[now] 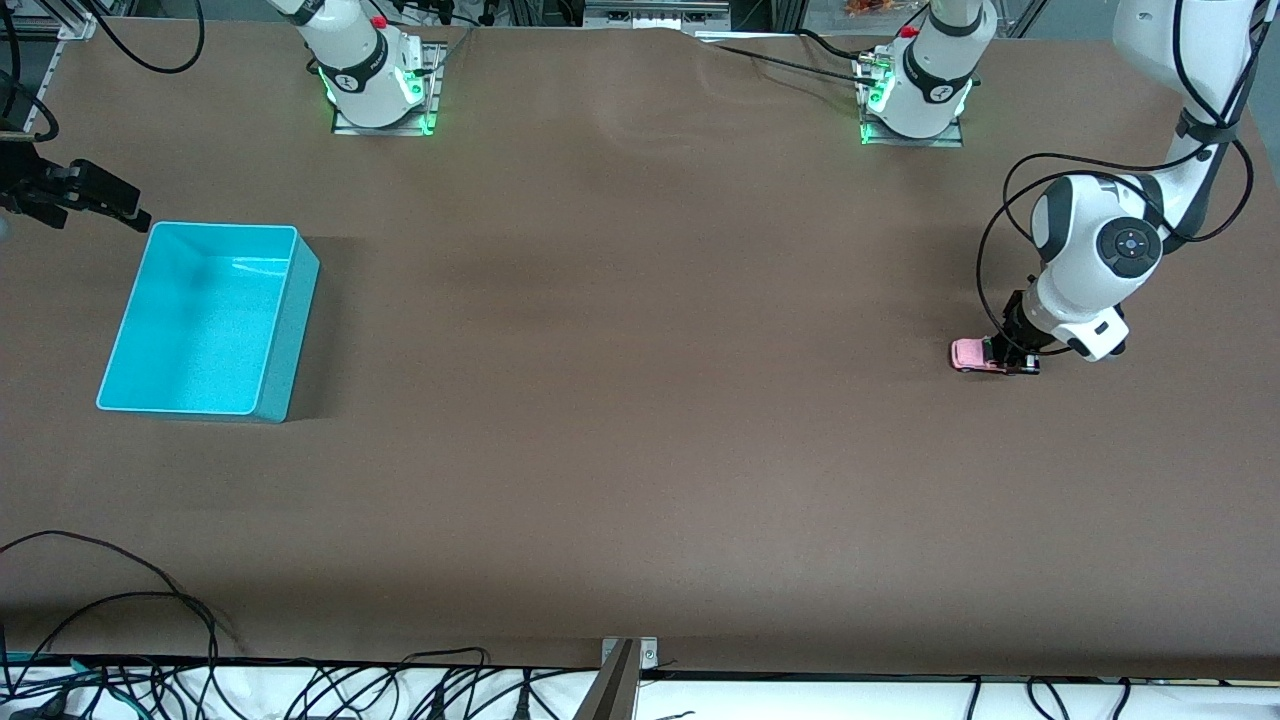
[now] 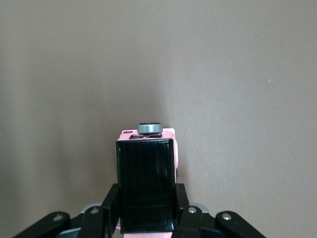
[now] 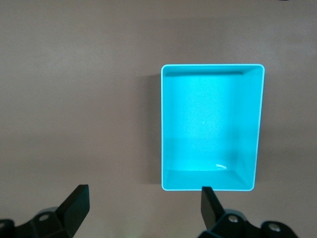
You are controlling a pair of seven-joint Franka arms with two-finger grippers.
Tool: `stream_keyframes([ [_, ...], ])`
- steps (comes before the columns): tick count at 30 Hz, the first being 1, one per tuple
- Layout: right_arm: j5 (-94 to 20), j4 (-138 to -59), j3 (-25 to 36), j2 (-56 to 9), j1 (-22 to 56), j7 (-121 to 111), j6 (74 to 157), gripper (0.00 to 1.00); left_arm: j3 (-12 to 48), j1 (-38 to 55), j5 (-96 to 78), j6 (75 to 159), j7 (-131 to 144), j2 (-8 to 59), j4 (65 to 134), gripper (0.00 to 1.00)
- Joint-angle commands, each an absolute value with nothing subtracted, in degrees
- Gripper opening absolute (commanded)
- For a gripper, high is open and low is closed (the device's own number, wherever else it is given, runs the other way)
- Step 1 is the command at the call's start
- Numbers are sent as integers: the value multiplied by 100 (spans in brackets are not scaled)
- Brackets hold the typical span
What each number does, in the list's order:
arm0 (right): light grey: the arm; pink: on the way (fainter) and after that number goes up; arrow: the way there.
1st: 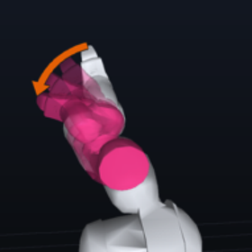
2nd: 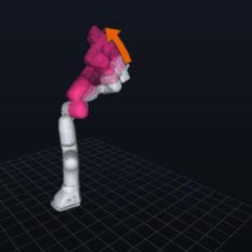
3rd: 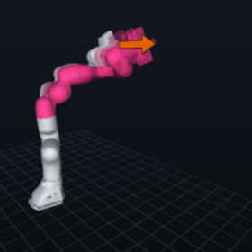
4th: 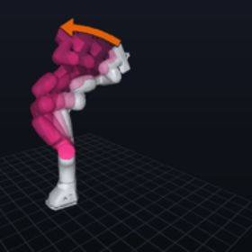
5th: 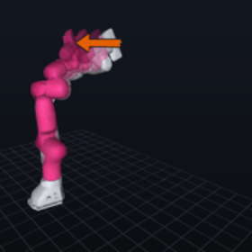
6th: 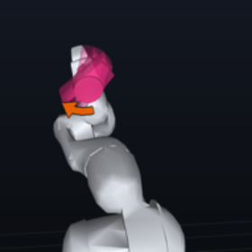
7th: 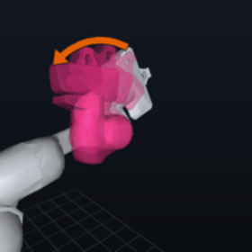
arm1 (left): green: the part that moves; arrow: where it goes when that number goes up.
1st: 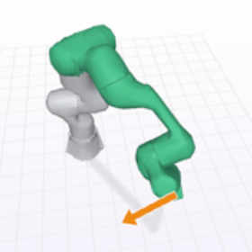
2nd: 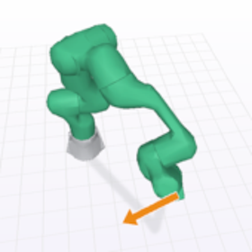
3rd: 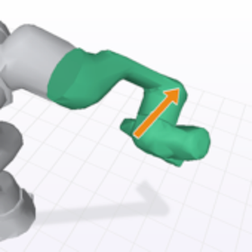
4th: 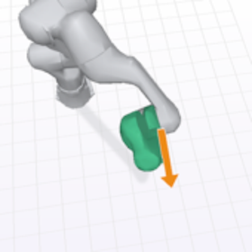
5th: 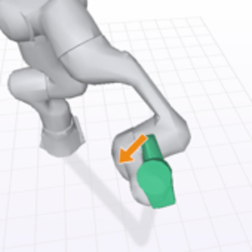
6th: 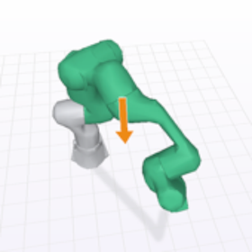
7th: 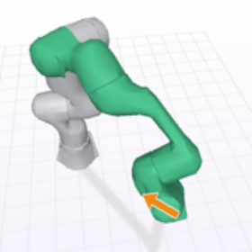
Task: Wind and store pink jeep toy
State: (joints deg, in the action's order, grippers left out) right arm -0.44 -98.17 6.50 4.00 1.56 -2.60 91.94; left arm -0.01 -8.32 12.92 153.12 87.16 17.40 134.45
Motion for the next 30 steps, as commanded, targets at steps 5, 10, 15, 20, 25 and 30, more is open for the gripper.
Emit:
stream_keyframes([
  [5, -88, -9729, 642, 369, 158, -281, 9105, 100, 35, -1221, 1802, 15855, 8666, 2171, 13518, 6],
  [10, -88, -9729, 642, 369, 158, -281, 9105, 100, 35, -1554, 1916, 16118, 8238, 2363, 13509, 4],
  [15, -88, -9729, 642, 378, 149, -281, 9106, 100, 35, -1679, 1916, 16207, 8095, 2399, 13491, 4],
  [20, -88, -9729, 642, 378, 158, -281, 9105, 100, 35, -1837, 1916, 16242, 7832, 2434, 13482, 4],
  [25, -88, -9729, 642, 378, 150, -281, 9105, 100, 35, -2039, 1925, 16251, 7533, 2452, 13447, 4],
  [30, -88, -9729, 642, 369, 150, -281, 9105, 100, 35, -2171, 1925, 16339, 7357, 2487, 13438, 5],
])
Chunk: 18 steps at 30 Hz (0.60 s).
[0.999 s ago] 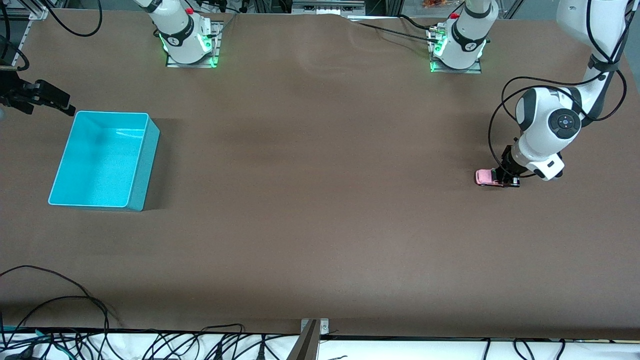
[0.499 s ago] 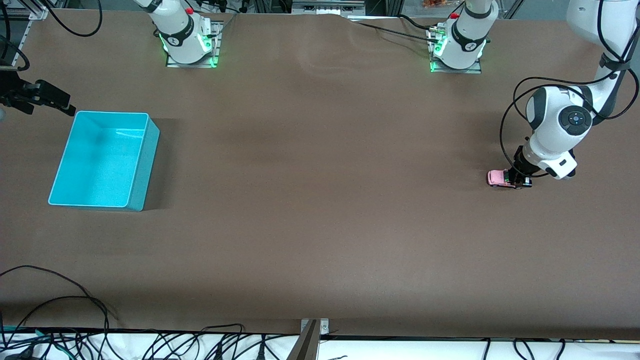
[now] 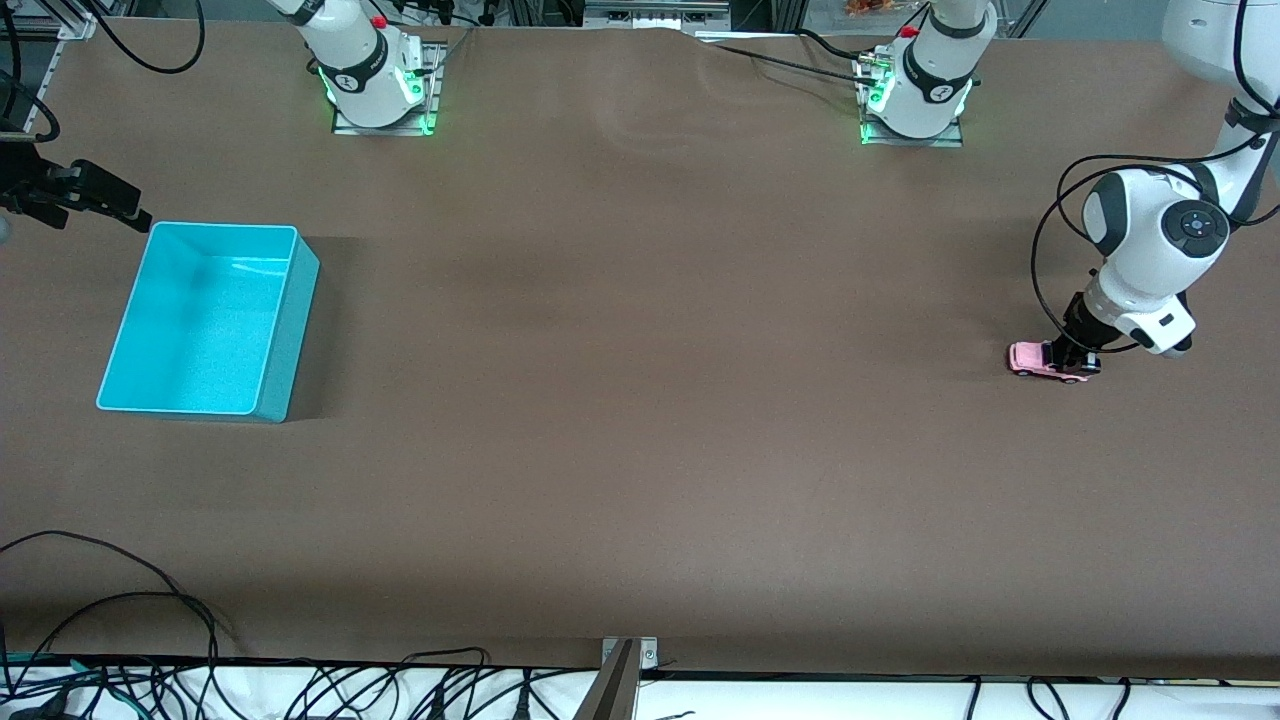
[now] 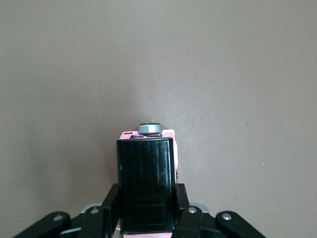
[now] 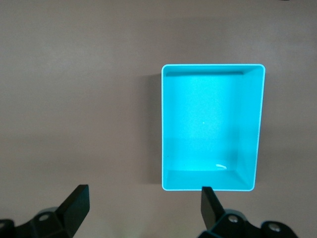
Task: Wind and store pink jeep toy
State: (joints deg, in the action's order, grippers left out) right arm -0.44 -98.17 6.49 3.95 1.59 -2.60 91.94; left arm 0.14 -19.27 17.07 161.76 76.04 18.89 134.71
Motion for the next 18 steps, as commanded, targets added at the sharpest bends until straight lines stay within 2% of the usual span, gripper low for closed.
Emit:
stream_keyframes([
  [1, -88, -9729, 642, 369, 158, -281, 9105, 100, 35, -2206, 1925, 16339, 7322, 2505, 13430, 5],
  [5, -88, -9729, 642, 369, 158, -290, 9105, 100, 35, -2215, 1925, 16339, 7251, 2522, 13395, 13],
  [6, -88, -9729, 642, 369, 158, -290, 9105, 100, 35, -2215, 1934, 16339, 7216, 2514, 13360, 98],
  [18, -88, -9729, 642, 369, 158, -290, 9105, 100, 44, -2399, 1872, 16251, 7233, 2452, 13017, 100],
])
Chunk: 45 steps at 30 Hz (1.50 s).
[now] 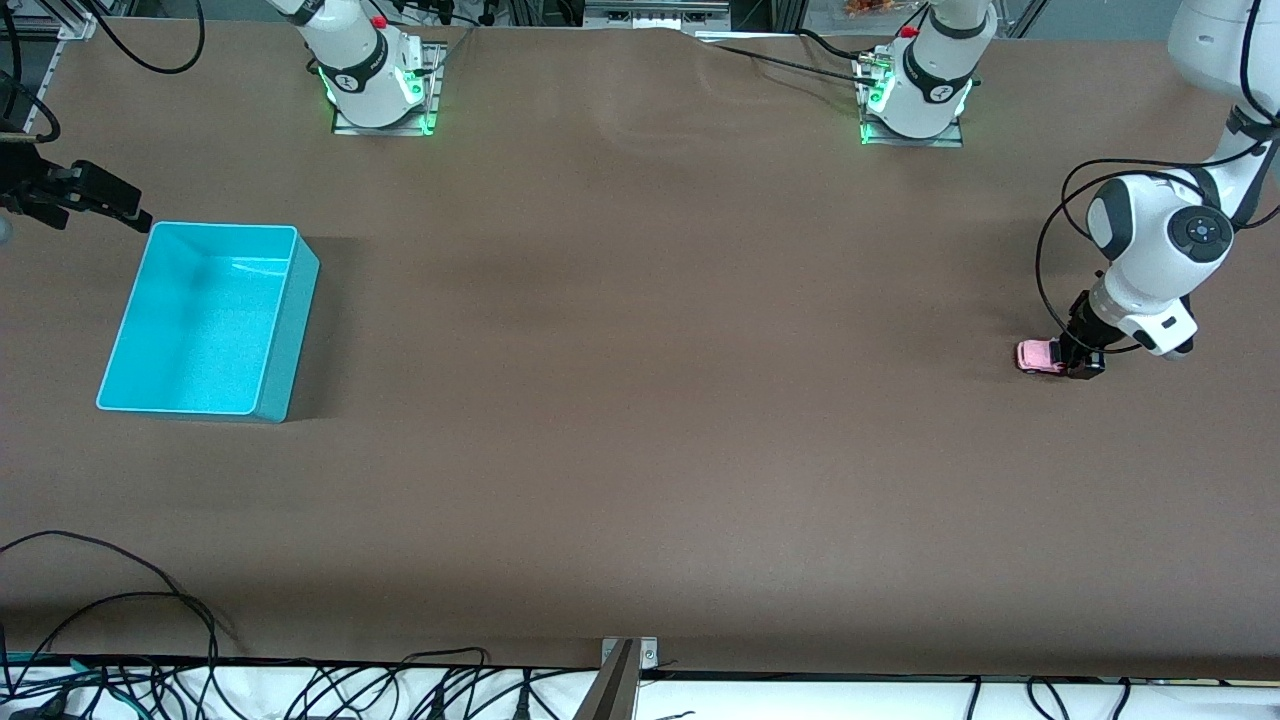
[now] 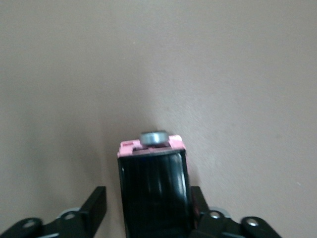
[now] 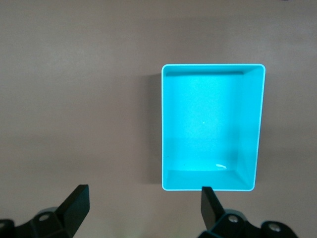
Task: Wind and store pink jeep toy
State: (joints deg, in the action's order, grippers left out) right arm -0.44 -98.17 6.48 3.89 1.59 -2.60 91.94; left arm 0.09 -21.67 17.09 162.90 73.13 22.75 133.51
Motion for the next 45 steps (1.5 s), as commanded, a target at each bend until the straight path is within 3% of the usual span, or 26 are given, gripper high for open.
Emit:
stream_keyframes([
  [1, -88, -9729, 642, 369, 158, -290, 9105, 100, 44, -2417, 1846, 16242, 7233, 2426, 13008, 100],
  [21, -88, -9729, 642, 369, 158, -299, 9105, 100, 439, -2487, 1819, 14257, 6646, 1468, 12077, 100],
  [33, -88, -9729, 642, 369, 158, -299, 9105, 100, 861, -2496, 1758, 13141, 4757, 1169, 11101, 100],
  [45, -88, -9729, 633, 369, 158, -308, 9105, 100, 975, -2426, 642, 11937, 2181, 1125, 9853, 100],
])
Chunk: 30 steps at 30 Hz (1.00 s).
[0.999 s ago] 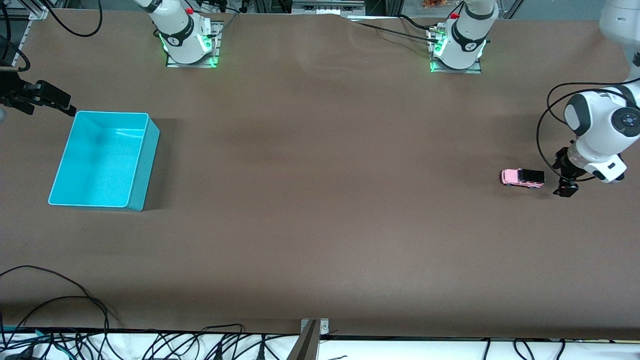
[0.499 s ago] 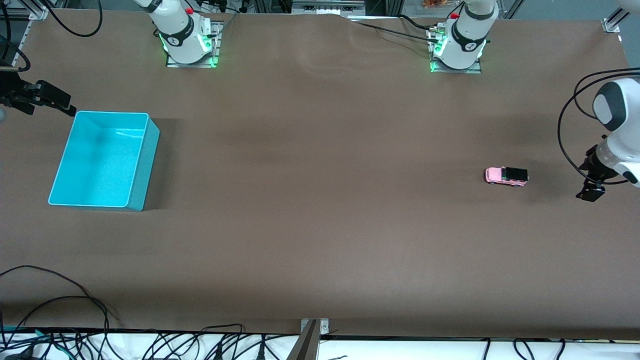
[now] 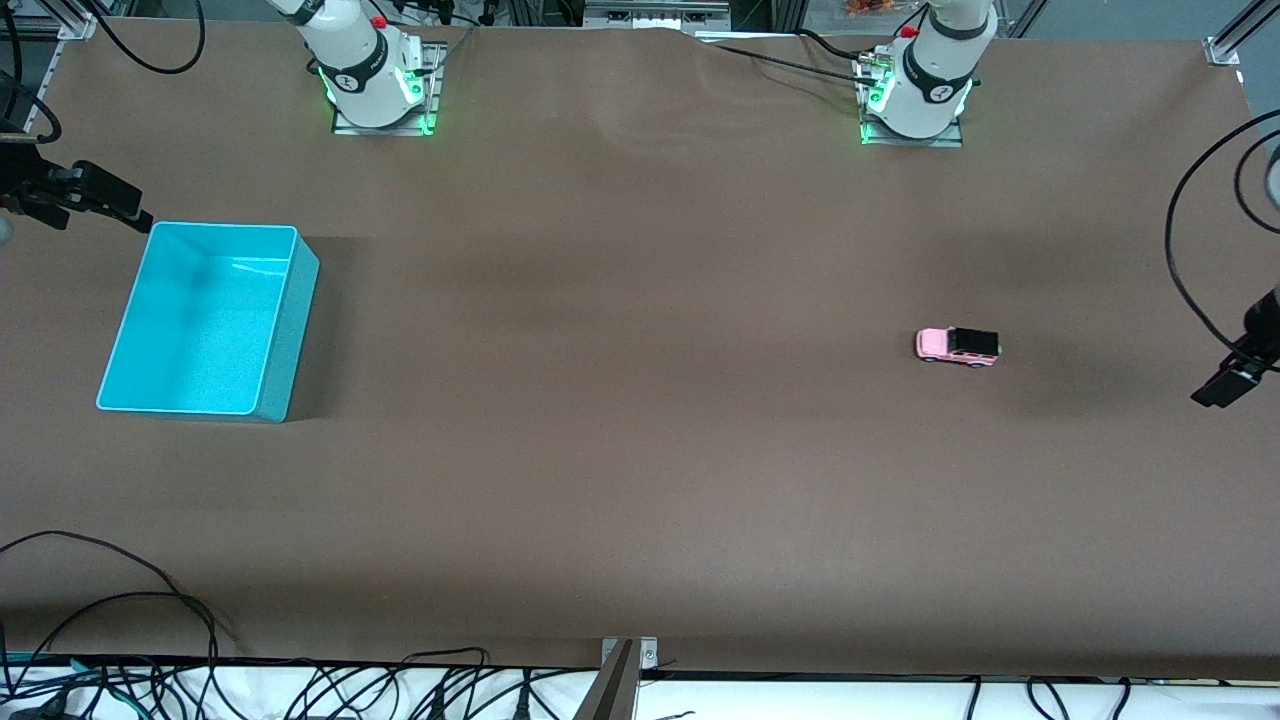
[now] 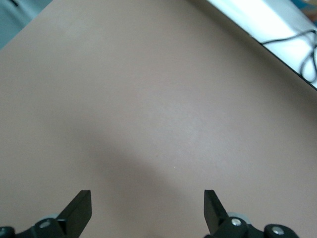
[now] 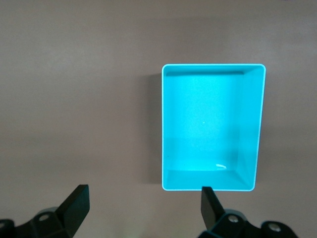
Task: Wind and store pink jeep toy
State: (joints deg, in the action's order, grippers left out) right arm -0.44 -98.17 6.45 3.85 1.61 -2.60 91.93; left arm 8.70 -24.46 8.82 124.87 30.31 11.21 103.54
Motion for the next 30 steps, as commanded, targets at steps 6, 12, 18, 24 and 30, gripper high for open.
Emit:
stream_keyframes([
  [6, -88, -9729, 633, 369, 158, -308, 9105, 100, 1423, -2417, 677, 11471, 1732, 1125, 9300, 100],
  [12, -88, -9729, 633, 369, 158, -308, 9105, 100, 1942, -2417, 730, 10865, 1696, 1134, 8790, 100],
  [18, -88, -9729, 633, 369, 158, -308, 9105, 100, 2302, -2408, 729, 10020, 1600, 1151, 8324, 100],
  [24, -79, -9729, 633, 369, 158, -308, 9105, 100, 2399, -2426, 668, 9817, 653, 1125, 8288, 100],
  [30, -88, -9729, 633, 369, 158, -308, 9105, 100, 2373, -2496, 362, 9809, -438, 1108, 8218, 100],
])
